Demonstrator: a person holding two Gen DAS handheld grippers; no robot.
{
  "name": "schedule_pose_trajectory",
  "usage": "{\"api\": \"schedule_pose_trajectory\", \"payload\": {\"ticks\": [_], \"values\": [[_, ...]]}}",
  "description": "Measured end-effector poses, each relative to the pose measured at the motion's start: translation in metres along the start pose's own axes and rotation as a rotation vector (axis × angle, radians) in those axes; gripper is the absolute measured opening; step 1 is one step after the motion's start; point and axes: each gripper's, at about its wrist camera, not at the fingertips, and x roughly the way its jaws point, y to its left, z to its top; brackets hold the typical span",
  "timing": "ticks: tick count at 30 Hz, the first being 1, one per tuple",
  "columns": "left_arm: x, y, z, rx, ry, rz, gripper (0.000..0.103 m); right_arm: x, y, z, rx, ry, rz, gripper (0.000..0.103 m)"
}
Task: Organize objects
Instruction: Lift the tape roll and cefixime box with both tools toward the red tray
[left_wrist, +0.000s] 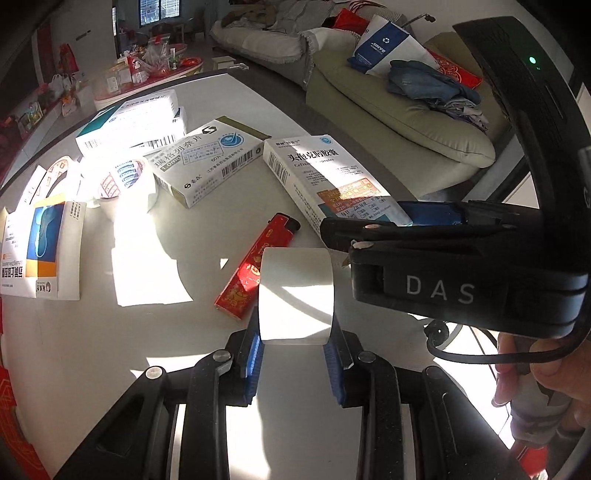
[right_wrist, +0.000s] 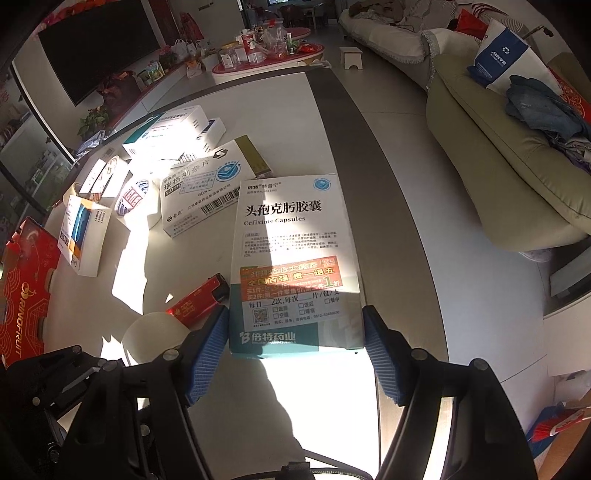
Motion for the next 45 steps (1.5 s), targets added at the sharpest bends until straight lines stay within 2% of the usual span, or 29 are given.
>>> {"api": "schedule_pose_trajectory", "payload": {"ticks": [9, 17, 20, 23, 29, 31, 36, 41, 42, 43, 45], "values": [[-0.028, 0.032, -0.036, -0.04, 0.014, 0.004, 0.031, -0.02, 0.009, -0.03, 0.034, -0.014, 0.031, 0.071], [-0.065, 0.075, -0.097, -0.106, 0.014, 0.023, 0.031, -0.041, 0.074, -0.1, -0.047, -0.002, 0.056, 0.071], [-0.073, 0.086, -0.109, -0.132, 0.009, 0.036, 0.031, -0.048, 0.095, -0.118, -0.081, 0.004, 0.052, 0.071], [-0.076, 0.09, -0.117, -0.13, 0.004, 0.07, 0.031, -0.048, 0.115, -0.128, -0.175, 0.025, 0.006, 0.072], [-0.081, 0.092, -0.121, -0.128, -0.004, 0.091, 0.031, -0.044, 0.119, -0.123, -0.167, 0.044, 0.002, 0.072], [-0.08, 0.094, -0.123, -0.125, 0.0, 0.106, 0.031, -0.039, 0.119, -0.118, -0.158, 0.069, -0.002, 0.077], [-0.081, 0.097, -0.122, -0.119, -0.003, 0.123, 0.031, -0.028, 0.124, -0.11, -0.146, 0.101, -0.052, 0.08], [-0.075, 0.104, -0.111, -0.141, -0.01, 0.107, 0.031, -0.024, 0.13, -0.099, -0.128, 0.07, -0.076, 0.082], [-0.073, 0.105, -0.109, -0.145, -0.011, 0.097, 0.031, -0.022, 0.131, -0.097, -0.124, 0.07, -0.074, 0.081], [-0.073, 0.106, -0.108, -0.153, -0.011, 0.089, 0.031, -0.019, 0.131, -0.096, -0.119, 0.082, -0.069, 0.072], [-0.075, 0.107, -0.107, -0.163, -0.017, 0.078, 0.031, -0.022, 0.132, -0.094, -0.121, 0.076, -0.065, 0.072]]}}
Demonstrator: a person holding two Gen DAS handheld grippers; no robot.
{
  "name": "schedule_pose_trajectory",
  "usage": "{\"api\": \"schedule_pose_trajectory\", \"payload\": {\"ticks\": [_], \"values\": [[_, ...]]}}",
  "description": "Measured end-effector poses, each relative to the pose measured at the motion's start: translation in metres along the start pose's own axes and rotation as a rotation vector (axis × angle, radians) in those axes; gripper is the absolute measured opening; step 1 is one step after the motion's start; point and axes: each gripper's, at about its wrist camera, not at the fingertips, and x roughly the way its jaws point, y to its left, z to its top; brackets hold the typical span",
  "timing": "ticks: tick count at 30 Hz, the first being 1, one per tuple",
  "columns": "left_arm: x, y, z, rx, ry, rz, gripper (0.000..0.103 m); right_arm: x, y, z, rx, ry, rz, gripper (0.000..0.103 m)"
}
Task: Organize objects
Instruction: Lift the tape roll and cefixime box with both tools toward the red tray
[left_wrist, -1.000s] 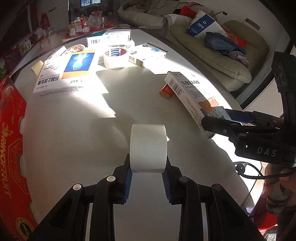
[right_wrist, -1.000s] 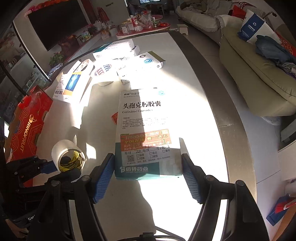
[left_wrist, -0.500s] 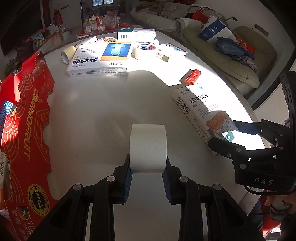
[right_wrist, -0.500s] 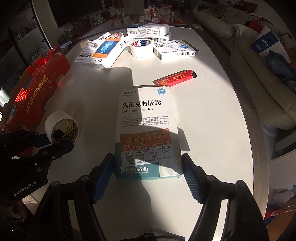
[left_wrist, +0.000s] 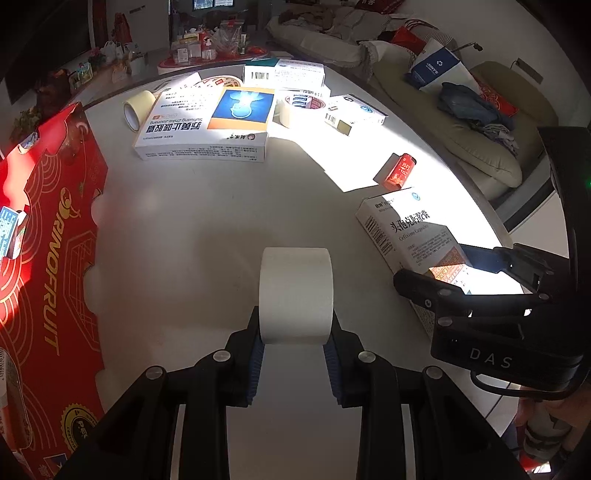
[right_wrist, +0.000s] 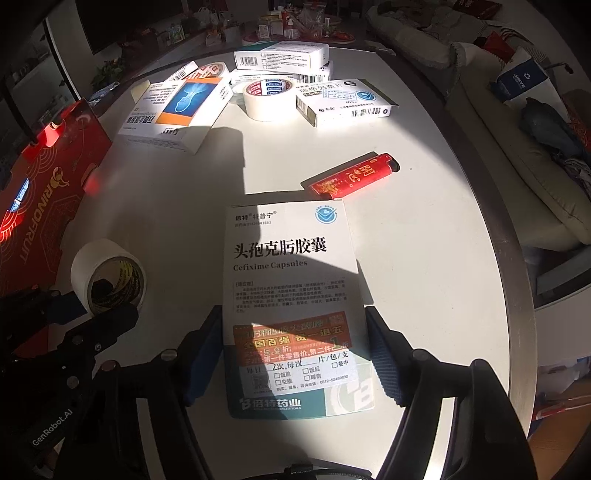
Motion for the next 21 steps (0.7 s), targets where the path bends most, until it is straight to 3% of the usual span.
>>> {"api": "schedule_pose_trajectory", "payload": {"ticks": [10, 21], "values": [[-0.032, 0.0, -0.009, 0.007, -0.057, -0.01, 0.031, -0.052, 0.003, -0.02, 0.024, -0.131, 0.023, 0.071], [-0.128, 0.014, -0.01, -0.003, -0.259, 0.015, 0.031, -0.137, 0.039, -0.033, 0.036, -0.367, 0.116, 0.072]]}}
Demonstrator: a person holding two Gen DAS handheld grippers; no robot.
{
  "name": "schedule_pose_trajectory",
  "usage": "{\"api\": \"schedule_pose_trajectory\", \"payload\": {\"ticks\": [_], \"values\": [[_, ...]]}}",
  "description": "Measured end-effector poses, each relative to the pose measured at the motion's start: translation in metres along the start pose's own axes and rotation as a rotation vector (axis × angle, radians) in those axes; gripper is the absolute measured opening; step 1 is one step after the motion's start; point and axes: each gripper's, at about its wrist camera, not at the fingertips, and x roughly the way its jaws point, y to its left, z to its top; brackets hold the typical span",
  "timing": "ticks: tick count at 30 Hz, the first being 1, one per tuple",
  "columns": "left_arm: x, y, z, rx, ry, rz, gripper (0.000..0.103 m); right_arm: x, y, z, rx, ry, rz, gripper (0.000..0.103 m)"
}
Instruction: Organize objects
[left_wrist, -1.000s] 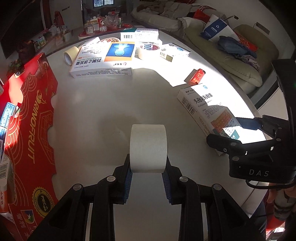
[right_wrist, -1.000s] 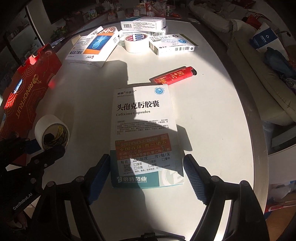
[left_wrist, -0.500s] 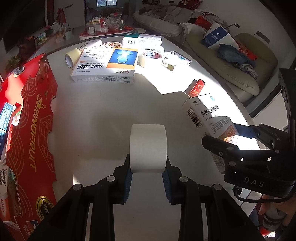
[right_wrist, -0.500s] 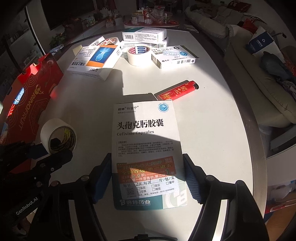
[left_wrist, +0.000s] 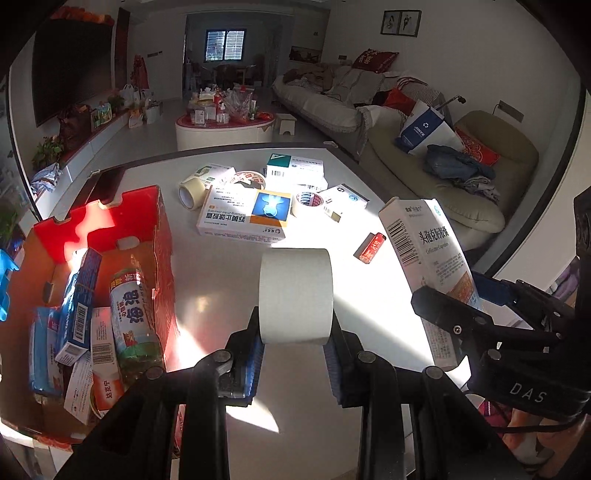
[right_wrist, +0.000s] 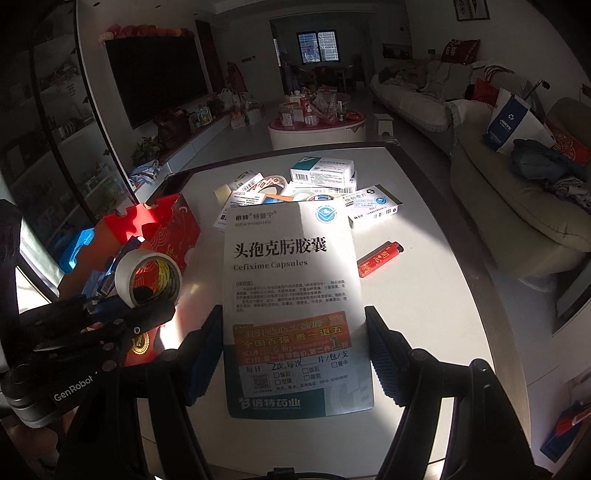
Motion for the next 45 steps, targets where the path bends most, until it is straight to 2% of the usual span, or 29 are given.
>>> {"api": "schedule_pose_trajectory", "payload": {"ticks": [10, 17, 24, 36, 45], "values": [[-0.036, 0.021, -0.011, 0.0, -0.037, 0.129, 0.032, -0.026, 0.043, 0.0, -0.052, -0.05, 0.072, 0.072], [-0.045, 0.035, -0.021, -0.022, -0.029, 0.184, 0.032, -0.032, 0.063, -0.014, -0.067, -0.036, 0.081, 0.072], [-0.051, 0.041, -0.029, -0.035, -0.023, 0.22, 0.032, -0.034, 0.075, -0.016, -0.084, -0.036, 0.087, 0.072], [-0.061, 0.05, -0.035, -0.041, -0.032, 0.236, 0.032, -0.032, 0.093, -0.019, -0.113, -0.027, 0.099, 0.072], [-0.103, 0.095, -0.038, -0.116, -0.099, 0.299, 0.032, -0.039, 0.119, -0.012, -0.149, -0.055, 0.146, 0.072]]}}
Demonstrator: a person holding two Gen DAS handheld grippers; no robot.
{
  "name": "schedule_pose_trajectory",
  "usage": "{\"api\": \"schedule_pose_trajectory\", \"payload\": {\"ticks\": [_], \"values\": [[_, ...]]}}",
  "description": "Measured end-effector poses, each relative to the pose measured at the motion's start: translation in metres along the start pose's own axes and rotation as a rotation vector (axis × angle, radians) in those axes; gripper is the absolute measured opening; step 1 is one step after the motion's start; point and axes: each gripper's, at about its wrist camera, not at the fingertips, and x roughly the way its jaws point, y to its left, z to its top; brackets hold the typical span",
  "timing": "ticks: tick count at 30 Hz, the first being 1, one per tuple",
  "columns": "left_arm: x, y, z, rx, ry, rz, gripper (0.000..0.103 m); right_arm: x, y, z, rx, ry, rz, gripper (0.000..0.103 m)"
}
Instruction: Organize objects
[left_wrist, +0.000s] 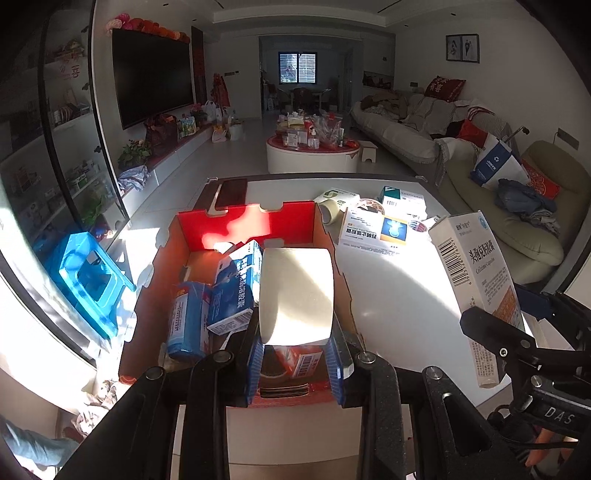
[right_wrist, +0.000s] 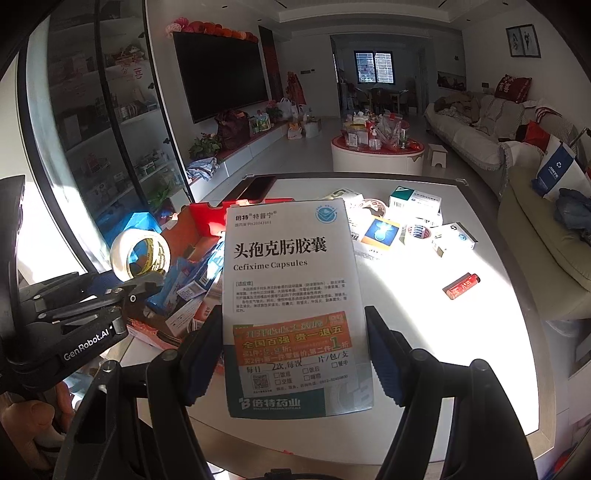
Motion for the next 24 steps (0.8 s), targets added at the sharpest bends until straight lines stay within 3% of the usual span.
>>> {"api": "schedule_pose_trajectory", "payload": {"ticks": [9, 16, 20, 24], "values": [[-0.036, 0.045, -0.009, -0.098, -0.039, 0.035, 0.032, -0.023, 0.044, 0.014, -0.072, -0.068, 0.08, 0.072], [-0.031, 0.032, -0.031, -0.095, 0.001, -0.018, 0.032, -0.021, 0.053, -0.007, -0.089, -0.021, 0.087, 0.072], [-0.031, 0.025, -0.037, -0.08, 0.006, -0.045, 0.032, -0.027, 0.05, -0.008, -0.077, -0.05, 0.064, 0.072], [-0.026, 0.026, -0.039, -0.059, 0.014, -0.023, 0.032, -0.019, 0.054, -0.008, -0.08, -0.037, 0.072, 0.072]]}}
